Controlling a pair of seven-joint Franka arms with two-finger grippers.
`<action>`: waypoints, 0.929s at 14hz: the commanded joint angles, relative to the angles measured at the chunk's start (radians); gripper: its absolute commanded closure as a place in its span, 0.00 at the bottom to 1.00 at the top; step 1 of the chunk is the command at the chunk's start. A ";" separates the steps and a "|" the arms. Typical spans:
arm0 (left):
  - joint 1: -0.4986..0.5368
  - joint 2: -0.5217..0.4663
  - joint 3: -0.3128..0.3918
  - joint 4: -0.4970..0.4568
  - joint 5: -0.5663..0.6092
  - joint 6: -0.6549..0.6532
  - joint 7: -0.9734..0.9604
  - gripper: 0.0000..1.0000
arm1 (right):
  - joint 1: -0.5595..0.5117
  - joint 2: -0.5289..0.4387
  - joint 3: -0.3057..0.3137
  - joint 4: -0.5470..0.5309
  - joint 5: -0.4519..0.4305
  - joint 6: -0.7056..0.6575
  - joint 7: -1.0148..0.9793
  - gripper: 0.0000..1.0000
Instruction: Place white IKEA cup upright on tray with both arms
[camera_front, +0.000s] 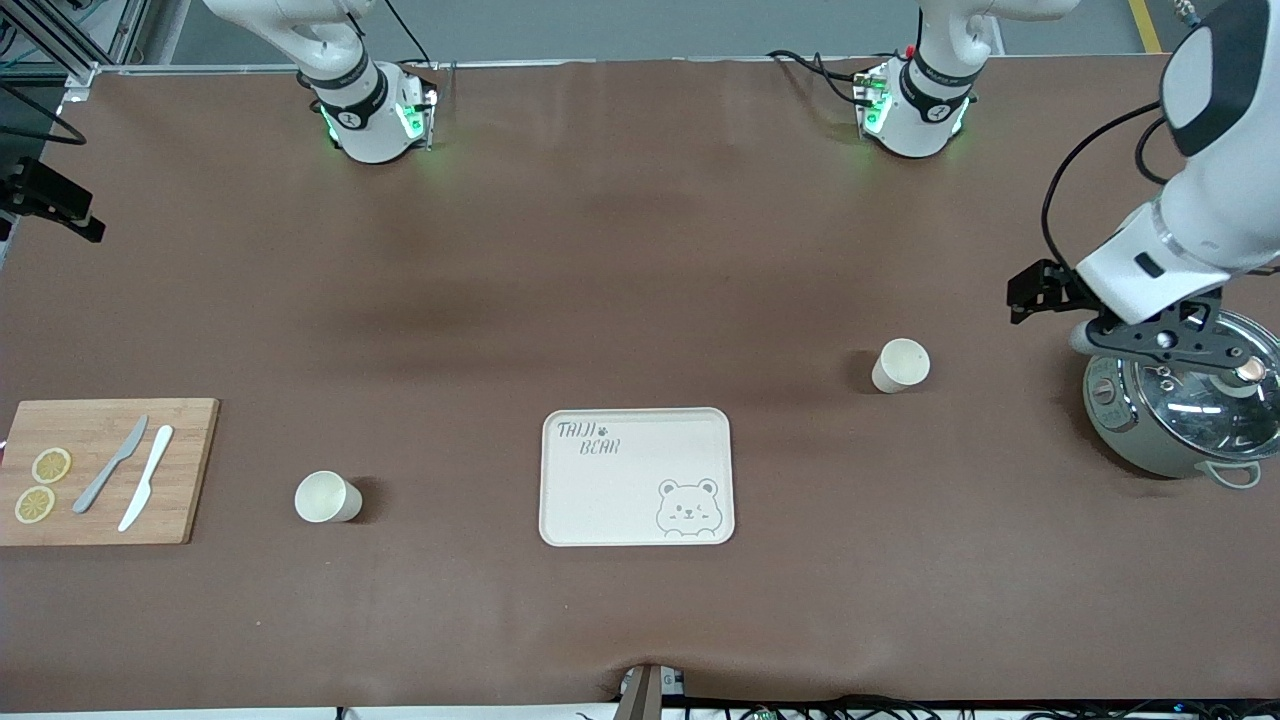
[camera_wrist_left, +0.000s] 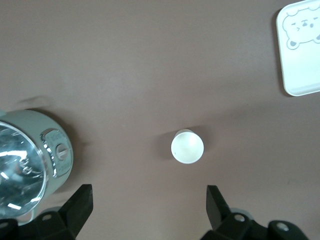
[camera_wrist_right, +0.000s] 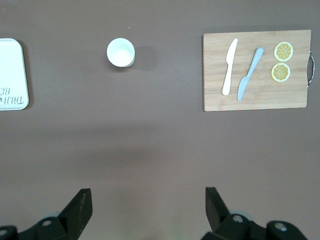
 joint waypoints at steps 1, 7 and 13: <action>0.003 -0.019 -0.006 -0.161 -0.003 0.153 -0.008 0.00 | -0.021 0.041 0.013 0.021 0.000 0.010 -0.015 0.00; 0.005 -0.017 -0.005 -0.595 -0.003 0.668 -0.007 0.00 | -0.002 0.225 0.019 0.025 0.001 0.226 -0.016 0.00; 0.005 0.038 -0.005 -0.714 -0.002 0.846 0.006 0.00 | -0.005 0.412 0.017 0.025 0.078 0.400 -0.087 0.00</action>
